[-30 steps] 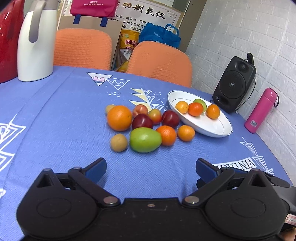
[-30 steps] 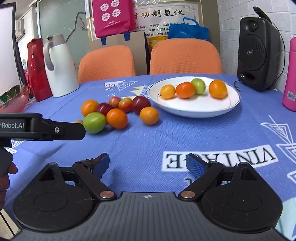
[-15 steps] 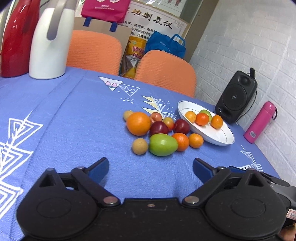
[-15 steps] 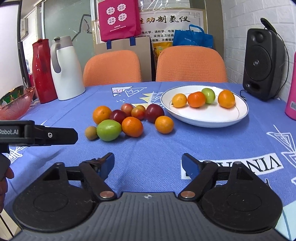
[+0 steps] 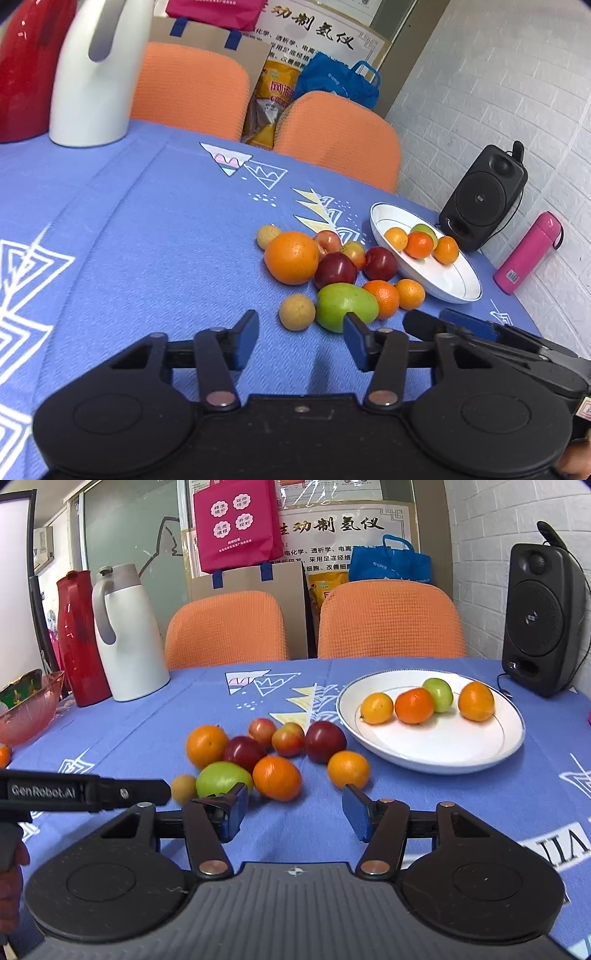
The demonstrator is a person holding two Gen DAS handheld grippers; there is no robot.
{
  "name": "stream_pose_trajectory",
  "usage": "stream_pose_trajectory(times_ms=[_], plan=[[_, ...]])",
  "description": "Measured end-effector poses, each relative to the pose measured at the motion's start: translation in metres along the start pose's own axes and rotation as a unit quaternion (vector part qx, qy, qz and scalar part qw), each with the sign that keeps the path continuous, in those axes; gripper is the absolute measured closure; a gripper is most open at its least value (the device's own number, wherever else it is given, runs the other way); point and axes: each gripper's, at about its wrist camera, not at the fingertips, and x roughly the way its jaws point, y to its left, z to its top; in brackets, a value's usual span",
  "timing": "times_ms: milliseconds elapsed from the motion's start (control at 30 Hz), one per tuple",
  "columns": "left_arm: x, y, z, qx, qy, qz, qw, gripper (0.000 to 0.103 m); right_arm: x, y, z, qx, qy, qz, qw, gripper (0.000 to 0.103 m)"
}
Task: Organize fruits
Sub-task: 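Grasp a tangerine with the right tool while the left tool grasps a small brown fruit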
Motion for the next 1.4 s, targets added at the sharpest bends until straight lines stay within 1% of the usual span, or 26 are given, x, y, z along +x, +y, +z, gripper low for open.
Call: stream_pose_trajectory(times_ms=[133, 233, 333, 700, 733, 800, 867, 933, 1067, 1267, 1333, 1400], plan=[[0.008, 0.006, 0.004, -0.018, 0.003, -0.002, 0.9998, 0.003, 0.011, -0.002, 0.006, 0.018, 0.003, 0.007, 1.0, 0.02], [0.013, 0.012, 0.006, -0.032, 0.01, -0.004, 0.9994, 0.003, 0.018, -0.002, 0.009, 0.022, 0.003, 0.009, 1.0, 0.025], [0.017, 0.015, 0.007, -0.039, 0.016, -0.006, 0.9991, 0.003, 0.024, -0.003, 0.011, 0.029, 0.006, 0.013, 0.999, 0.027], [0.022, 0.014, 0.009, -0.037, 0.022, -0.014, 0.999, 0.003, 0.033, -0.009, 0.011, 0.063, 0.013, 0.04, 0.997, 0.026], [0.022, 0.014, 0.008, -0.036, 0.022, -0.014, 0.999, 0.003, 0.032, -0.011, 0.01, 0.066, 0.014, 0.045, 0.997, 0.028], [0.021, 0.013, 0.007, -0.033, 0.023, -0.017, 0.999, 0.004, 0.03, -0.014, 0.009, 0.076, 0.015, 0.065, 0.995, 0.045], [0.021, 0.012, 0.006, -0.032, 0.028, -0.023, 0.9989, 0.005, 0.027, -0.014, 0.007, 0.077, 0.016, 0.066, 0.995, 0.045], [0.021, 0.011, 0.004, -0.028, 0.029, -0.022, 0.999, 0.005, 0.023, -0.014, 0.004, 0.069, 0.018, 0.067, 0.995, 0.045], [0.018, 0.011, 0.0, -0.029, 0.035, -0.033, 0.9984, 0.005, 0.013, -0.009, -0.004, 0.04, 0.023, 0.067, 0.997, 0.046], [0.011, 0.011, 0.001, -0.03, 0.025, -0.025, 0.9989, 0.004, 0.008, -0.006, -0.011, 0.014, 0.033, 0.061, 0.998, 0.045], [0.011, 0.013, 0.005, -0.037, 0.02, -0.02, 0.9989, 0.004, 0.008, -0.006, -0.011, 0.007, 0.03, 0.056, 0.998, 0.045], [0.013, 0.015, 0.01, -0.042, 0.019, -0.022, 0.9987, 0.002, 0.006, -0.005, -0.01, -0.002, 0.024, 0.055, 0.998, 0.043]])
